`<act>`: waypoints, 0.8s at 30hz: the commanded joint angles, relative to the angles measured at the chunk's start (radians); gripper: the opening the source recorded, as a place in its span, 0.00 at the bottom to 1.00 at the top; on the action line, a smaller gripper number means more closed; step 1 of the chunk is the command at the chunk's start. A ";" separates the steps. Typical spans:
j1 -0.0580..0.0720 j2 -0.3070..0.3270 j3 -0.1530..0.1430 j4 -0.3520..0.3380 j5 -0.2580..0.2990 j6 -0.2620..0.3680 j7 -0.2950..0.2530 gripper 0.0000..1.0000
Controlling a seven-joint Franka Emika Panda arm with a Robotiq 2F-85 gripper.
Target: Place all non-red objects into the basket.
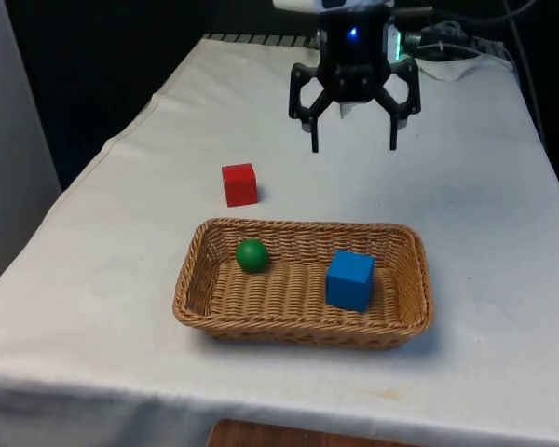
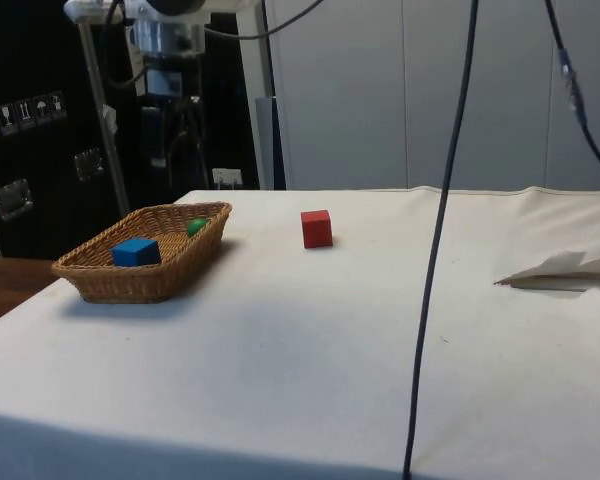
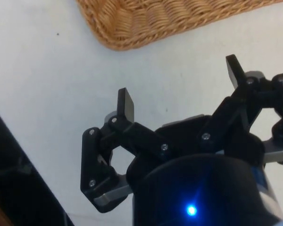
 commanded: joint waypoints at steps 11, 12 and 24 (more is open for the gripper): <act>0.012 -0.099 0.015 -0.107 -0.024 0.024 0.004 1.00; 0.012 -0.117 0.018 -0.125 -0.025 0.027 0.002 1.00; 0.004 -0.168 0.037 -0.187 -0.039 0.042 -0.003 1.00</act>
